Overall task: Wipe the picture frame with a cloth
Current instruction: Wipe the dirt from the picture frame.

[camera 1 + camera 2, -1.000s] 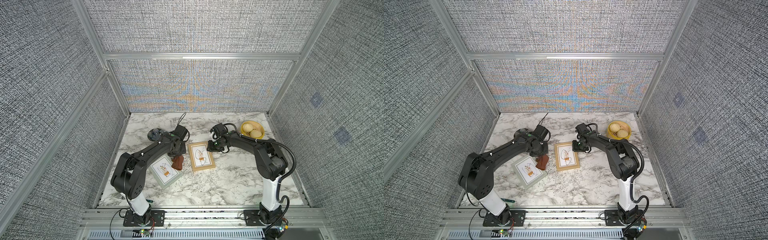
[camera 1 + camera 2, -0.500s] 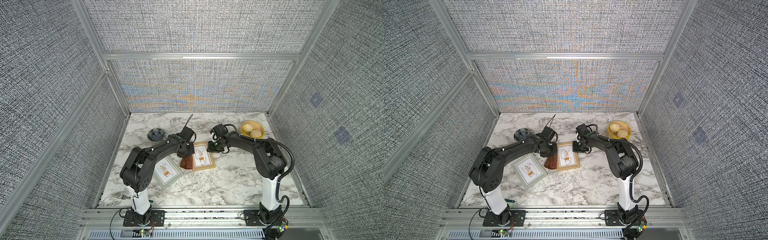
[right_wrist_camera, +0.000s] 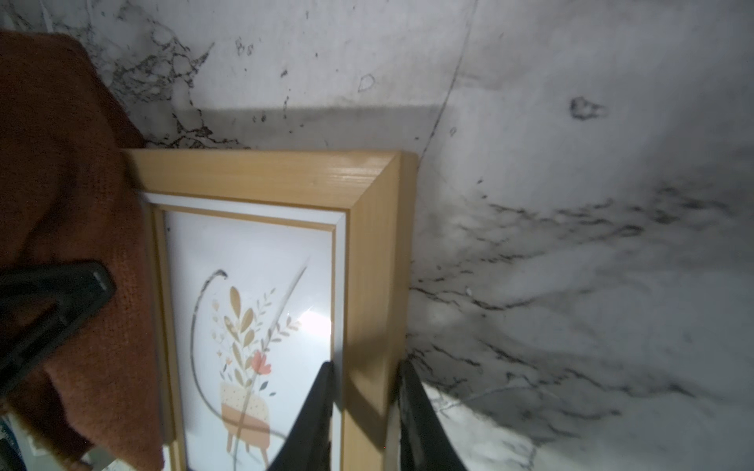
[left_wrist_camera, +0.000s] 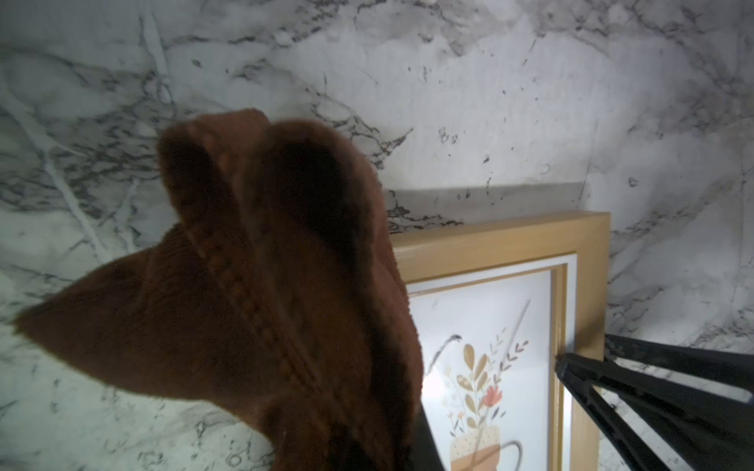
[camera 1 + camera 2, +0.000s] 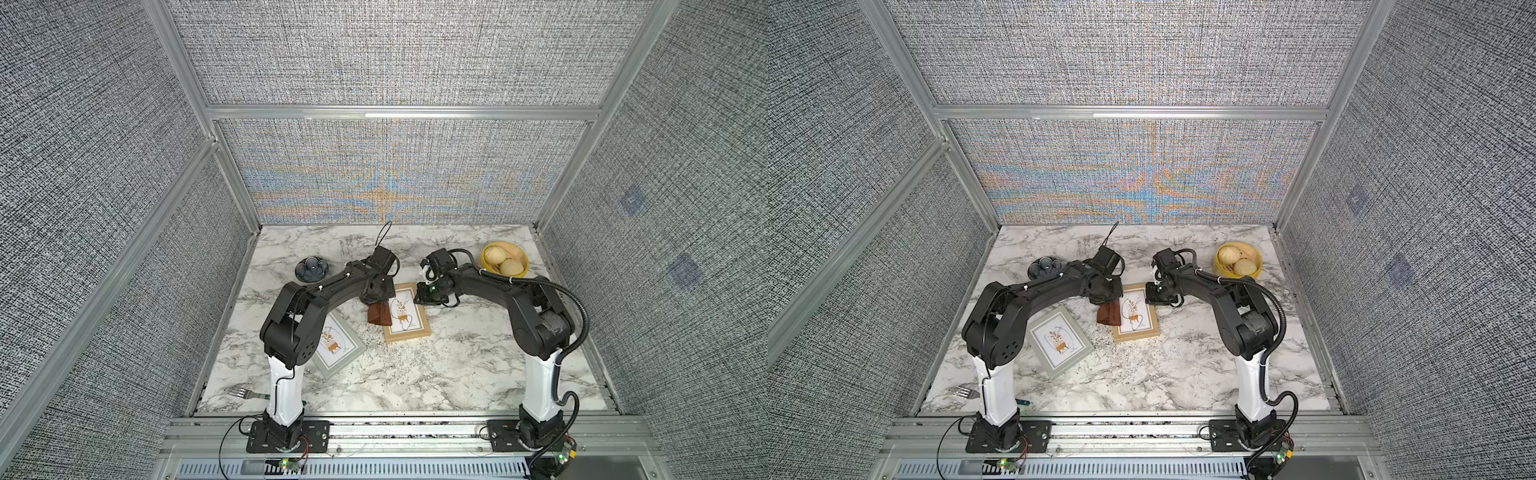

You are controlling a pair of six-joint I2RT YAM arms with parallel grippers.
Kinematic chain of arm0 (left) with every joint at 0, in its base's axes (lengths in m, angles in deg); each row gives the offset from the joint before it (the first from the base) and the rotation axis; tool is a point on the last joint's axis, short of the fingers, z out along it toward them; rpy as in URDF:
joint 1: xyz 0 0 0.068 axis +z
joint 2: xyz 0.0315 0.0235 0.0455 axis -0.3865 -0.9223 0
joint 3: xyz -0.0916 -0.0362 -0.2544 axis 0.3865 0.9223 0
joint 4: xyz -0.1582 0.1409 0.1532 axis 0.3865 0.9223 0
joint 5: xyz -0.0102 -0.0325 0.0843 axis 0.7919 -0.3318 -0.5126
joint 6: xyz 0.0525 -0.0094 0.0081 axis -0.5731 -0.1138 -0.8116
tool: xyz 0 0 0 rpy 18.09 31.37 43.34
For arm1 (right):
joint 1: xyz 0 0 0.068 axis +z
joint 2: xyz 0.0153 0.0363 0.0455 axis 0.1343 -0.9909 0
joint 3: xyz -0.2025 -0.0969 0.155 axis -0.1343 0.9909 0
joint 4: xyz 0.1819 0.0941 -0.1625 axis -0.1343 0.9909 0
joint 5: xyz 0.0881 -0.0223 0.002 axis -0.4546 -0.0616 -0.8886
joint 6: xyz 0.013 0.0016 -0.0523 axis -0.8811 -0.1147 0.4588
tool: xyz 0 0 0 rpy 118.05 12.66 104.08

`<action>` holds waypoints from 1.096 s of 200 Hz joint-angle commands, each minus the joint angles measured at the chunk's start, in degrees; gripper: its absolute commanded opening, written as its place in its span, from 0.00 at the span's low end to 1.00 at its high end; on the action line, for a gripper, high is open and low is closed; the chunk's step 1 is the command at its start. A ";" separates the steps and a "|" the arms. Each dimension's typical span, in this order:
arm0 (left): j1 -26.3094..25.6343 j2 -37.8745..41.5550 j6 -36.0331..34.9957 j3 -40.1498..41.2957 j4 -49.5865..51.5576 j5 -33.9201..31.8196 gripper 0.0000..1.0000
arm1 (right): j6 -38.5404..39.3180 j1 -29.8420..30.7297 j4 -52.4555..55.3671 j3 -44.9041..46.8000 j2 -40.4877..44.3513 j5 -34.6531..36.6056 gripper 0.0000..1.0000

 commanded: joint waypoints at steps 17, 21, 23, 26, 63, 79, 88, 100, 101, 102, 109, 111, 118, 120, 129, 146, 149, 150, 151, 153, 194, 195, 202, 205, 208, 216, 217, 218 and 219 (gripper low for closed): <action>-1.47 0.95 0.39 4.80 1.08 2.92 0.00 | -6.22 0.16 0.04 2.49 -1.24 4.28 0.09; -1.80 1.30 0.73 5.70 1.03 3.19 0.00 | -6.72 0.16 0.04 2.52 -1.33 4.48 0.09; -1.95 1.49 0.98 6.19 0.89 3.46 0.00 | -6.92 0.16 0.04 2.53 -1.38 4.64 0.09; -2.17 1.76 1.31 6.91 0.76 3.86 0.00 | -7.23 0.16 0.10 2.48 -1.39 4.87 0.09; -6.49 6.47 7.01 15.53 -0.19 5.72 0.00 | -9.13 0.16 1.44 2.18 -1.56 6.85 0.08; -8.78 8.26 9.75 18.11 -0.96 5.62 0.00 | -9.22 0.16 1.71 1.83 -1.74 6.93 0.08; -9.70 8.90 10.87 18.84 -0.97 5.51 0.00 | -9.32 0.16 1.71 1.90 -1.71 6.88 0.08; -10.06 9.74 12.24 19.87 -1.40 5.41 0.00 | -9.23 0.16 1.53 2.08 -1.60 6.76 0.08; -10.06 9.80 12.33 19.97 -1.55 5.37 0.00 | -9.22 0.16 1.53 2.08 -1.60 6.71 0.08; -10.11 9.82 12.42 20.10 -1.67 5.31 0.00 | -9.22 0.16 1.53 2.08 -1.64 6.72 0.08; -9.91 10.60 12.75 20.68 -2.61 4.60 0.00 | -9.15 0.16 1.47 2.17 -1.53 6.67 0.08; -9.87 10.78 12.75 20.77 -2.76 4.30 0.00 | -9.11 0.16 1.45 2.17 -1.58 6.70 0.08; -9.50 11.15 12.46 20.65 -2.97 3.28 0.00 | -8.97 0.16 1.36 2.25 -1.53 6.69 0.08; -9.28 11.23 12.32 20.47 -2.90 3.13 0.00 | -8.96 0.16 1.29 2.26 -1.51 6.73 0.08; -8.21 11.18 11.47 19.55 -2.69 2.90 0.00 | -8.78 0.16 1.19 2.34 -1.59 6.65 0.08; -6.20 10.49 9.20 17.55 -2.68 2.29 0.00 | -8.47 0.16 1.09 2.44 -1.73 6.60 0.08; -5.88 10.24 8.73 17.07 -2.56 1.80 0.00 | -8.43 0.16 1.01 2.50 -1.70 6.55 0.08; -5.77 10.17 8.60 16.89 -2.52 1.68 0.00 | -8.43 0.16 1.01 2.51 -1.69 6.56 0.08; -5.63 10.10 8.40 16.72 -2.46 1.62 0.00 | -8.38 0.16 1.01 2.52 -1.69 6.56 0.08; -5.37 9.93 8.01 16.37 -2.37 1.29 0.00 | -8.35 0.16 0.96 2.52 -1.73 6.52 0.08; 0.04 4.83 2.63 9.56 -3.97 2.70 0.00 | -7.74 0.16 0.70 2.55 -1.95 6.30 0.07; 0.09 4.66 2.43 9.23 -3.85 2.70 0.00 | -7.73 0.16 0.72 2.54 -1.95 6.26 0.07; 0.66 3.39 1.22 6.96 -2.55 2.15 0.00 | -7.64 0.16 0.75 2.53 -2.10 6.25 0.06; 0.86 3.06 0.69 6.06 -2.01 1.91 0.00 | -7.61 0.16 0.74 2.46 -2.14 6.29 0.06; 1.09 2.48 0.20 5.28 -1.66 1.72 0.00 | -7.60 0.16 0.74 2.44 -2.17 6.26 0.06; 1.68 1.39 -0.88 3.33 -1.17 1.48 0.00 | -7.47 0.16 0.74 2.43 -2.25 6.27 0.06; 1.83 1.31 -1.04 3.08 -1.13 1.48 0.00 | -7.46 0.16 0.74 2.43 -2.28 6.24 0.06; 1.90 1.19 -1.16 2.87 -1.15 1.52 0.00 | -7.46 0.16 0.74 2.44 -2.29 6.27 0.06; 2.03 1.03 -1.27 2.63 -1.07 1.58 0.00 | -7.46 0.16 0.74 2.44 -2.29 6.29 0.06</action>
